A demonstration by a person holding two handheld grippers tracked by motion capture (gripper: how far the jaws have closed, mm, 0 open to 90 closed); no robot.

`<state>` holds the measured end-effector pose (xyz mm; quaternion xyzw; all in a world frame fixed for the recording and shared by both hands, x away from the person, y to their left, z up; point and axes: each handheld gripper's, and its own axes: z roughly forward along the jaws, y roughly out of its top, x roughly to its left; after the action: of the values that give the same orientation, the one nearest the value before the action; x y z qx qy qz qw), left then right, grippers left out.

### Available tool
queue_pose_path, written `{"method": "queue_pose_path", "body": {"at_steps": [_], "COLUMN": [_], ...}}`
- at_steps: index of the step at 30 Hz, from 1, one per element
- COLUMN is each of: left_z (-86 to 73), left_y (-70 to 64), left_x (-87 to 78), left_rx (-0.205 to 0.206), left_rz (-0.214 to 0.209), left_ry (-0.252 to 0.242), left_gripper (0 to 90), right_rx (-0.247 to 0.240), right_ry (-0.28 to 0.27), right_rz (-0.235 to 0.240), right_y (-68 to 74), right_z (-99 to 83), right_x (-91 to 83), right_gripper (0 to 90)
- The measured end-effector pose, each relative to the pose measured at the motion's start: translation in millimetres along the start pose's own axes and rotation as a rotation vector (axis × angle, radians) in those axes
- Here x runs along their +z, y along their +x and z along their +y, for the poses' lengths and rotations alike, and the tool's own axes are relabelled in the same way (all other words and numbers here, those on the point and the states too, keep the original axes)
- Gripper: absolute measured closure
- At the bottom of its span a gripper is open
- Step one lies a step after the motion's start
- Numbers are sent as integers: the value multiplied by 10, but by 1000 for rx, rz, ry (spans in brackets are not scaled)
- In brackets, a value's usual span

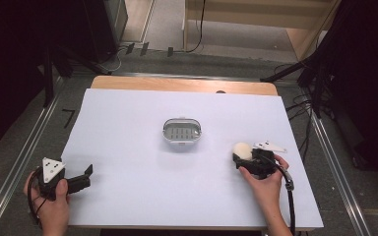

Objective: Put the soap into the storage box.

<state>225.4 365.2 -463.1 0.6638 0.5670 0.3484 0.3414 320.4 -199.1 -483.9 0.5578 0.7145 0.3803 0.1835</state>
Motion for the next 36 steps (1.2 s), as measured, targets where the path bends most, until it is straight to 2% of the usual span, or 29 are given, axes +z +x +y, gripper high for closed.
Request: {"method": "queue_pose_path", "body": {"at_steps": [8,13,20,25,31,36], "left_z": [0,0,0,0,0,0], "left_y": [-2,-4,-4,-4,-4,-4], "left_x": [3,4,5,5,5,5], "left_rx": [1,2,2,2,2,3], "left_rz": [0,-2,-3,-3,-2,-4], "left_ry": [1,0,1,1,0,0], "left_gripper": [0,0,0,0,0,0], "right_rx": [-40,-45,-43,-62,-70,-82], "right_ry": [18,24,-4,0,-13,-9], "right_rz": [-56,-31,6,10,50,55], "right_y": [99,104,142,194,278,326], "right_z": [29,59,129,189,248,290], "right_x": [57,45,-20,-25,-52,-70], "right_gripper": [247,253,254,254,254,255]}}
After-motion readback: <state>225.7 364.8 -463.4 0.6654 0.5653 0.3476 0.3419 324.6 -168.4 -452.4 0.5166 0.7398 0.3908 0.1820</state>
